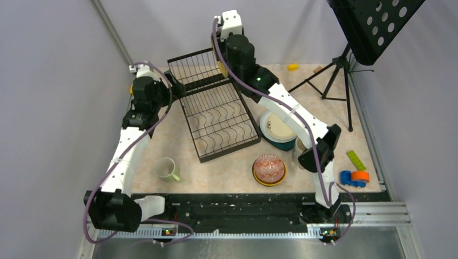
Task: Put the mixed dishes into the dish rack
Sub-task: Insert the plate into the dish rack, then pick up the plate at the center of the board.
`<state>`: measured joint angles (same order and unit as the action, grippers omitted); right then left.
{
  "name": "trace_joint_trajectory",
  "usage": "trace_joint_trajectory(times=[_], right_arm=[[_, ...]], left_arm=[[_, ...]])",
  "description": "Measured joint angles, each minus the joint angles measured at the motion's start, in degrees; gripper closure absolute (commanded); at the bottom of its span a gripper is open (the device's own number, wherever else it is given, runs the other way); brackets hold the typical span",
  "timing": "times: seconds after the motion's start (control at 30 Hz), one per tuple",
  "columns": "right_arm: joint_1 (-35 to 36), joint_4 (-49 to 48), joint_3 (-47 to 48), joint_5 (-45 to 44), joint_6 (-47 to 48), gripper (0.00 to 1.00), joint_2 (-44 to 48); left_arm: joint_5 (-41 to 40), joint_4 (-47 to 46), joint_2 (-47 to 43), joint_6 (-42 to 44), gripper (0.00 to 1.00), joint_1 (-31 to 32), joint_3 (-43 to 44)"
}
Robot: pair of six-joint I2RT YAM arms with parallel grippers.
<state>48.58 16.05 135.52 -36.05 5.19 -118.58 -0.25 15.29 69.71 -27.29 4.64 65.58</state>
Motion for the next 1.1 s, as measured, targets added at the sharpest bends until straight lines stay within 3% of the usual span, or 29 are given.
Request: trace_joint_trajectory(times=[0.37,0.67,0.87,1.1], right_arm=[[0.0,-2.78,-8.11,1.18,-1.33,0.5,10.47],[-1.2,-2.62,-17.51,0.31,-3.45,0.5,15.34],[-9.05,-1.77,-32.72,4.52,-9.84,0.5,25.53],[-26.95,4.81,-46.01,14.91,-16.63,0.5,38.07]], left_arm=[[-1.66,-0.07,-4.24,1.09,0.01,-0.02,0.33],[7.39,-1.14,-6.29,10.05,0.01,3.13,2.38],[8.44,-1.49,-7.39,19.15,0.01,14.6,5.49],[14.08,-5.95,-7.87,22.69,0.04,23.08,4.9]])
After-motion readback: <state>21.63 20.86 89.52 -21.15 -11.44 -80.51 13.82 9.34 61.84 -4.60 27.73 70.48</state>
